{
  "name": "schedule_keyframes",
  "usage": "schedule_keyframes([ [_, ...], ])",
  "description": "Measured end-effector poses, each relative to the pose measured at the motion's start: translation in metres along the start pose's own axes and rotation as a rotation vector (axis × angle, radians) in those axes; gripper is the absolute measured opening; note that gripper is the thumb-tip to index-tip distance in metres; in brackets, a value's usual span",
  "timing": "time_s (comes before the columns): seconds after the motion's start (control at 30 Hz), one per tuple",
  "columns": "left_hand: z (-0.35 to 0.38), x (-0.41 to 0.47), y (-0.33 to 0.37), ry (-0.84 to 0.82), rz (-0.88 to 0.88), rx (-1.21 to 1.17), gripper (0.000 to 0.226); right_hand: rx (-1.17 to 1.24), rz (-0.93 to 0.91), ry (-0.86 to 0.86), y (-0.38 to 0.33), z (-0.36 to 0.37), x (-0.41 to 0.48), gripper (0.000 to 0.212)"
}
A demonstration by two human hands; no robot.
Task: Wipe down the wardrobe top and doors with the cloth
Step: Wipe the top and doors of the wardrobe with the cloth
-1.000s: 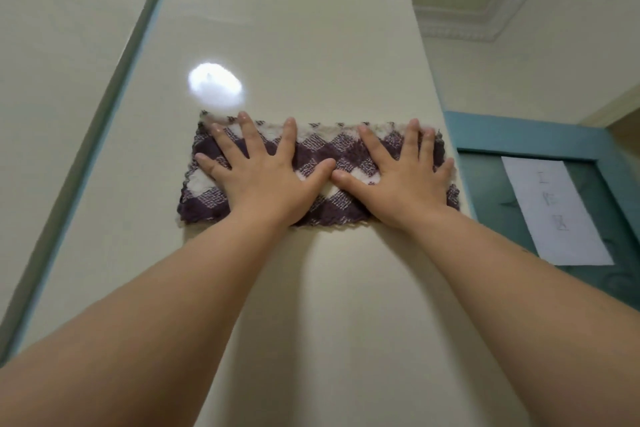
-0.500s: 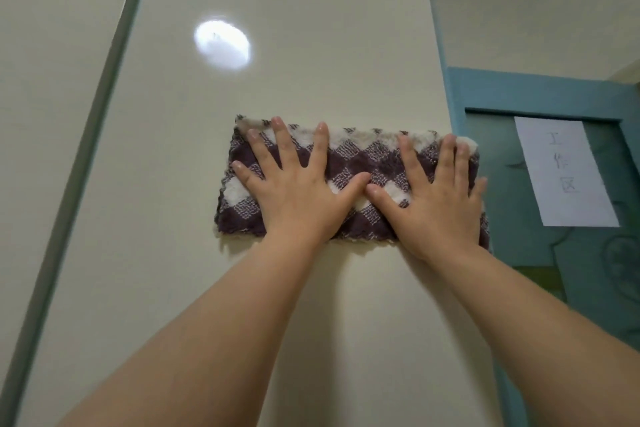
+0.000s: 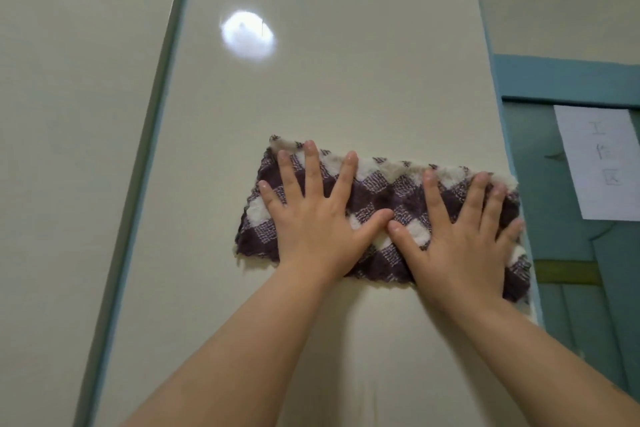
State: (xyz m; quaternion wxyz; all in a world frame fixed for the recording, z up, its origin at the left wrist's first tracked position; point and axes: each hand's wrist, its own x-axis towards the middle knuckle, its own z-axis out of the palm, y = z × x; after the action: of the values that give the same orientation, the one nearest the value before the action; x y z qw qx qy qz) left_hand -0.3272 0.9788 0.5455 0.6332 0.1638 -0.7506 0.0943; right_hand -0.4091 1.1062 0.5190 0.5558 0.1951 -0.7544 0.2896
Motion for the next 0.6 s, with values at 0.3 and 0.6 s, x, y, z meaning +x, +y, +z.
schedule_keyframes([
  [0.3,-0.022,0.014,-0.083,-0.010,-0.052,0.091,0.087,0.044,-0.119,0.016,-0.080,0.010,0.001,0.076],
  [0.6,-0.026,-0.005,-0.111,0.012,-0.115,0.050,0.089,0.047,-0.209,0.041,-0.103,0.018,-0.012,0.072],
])
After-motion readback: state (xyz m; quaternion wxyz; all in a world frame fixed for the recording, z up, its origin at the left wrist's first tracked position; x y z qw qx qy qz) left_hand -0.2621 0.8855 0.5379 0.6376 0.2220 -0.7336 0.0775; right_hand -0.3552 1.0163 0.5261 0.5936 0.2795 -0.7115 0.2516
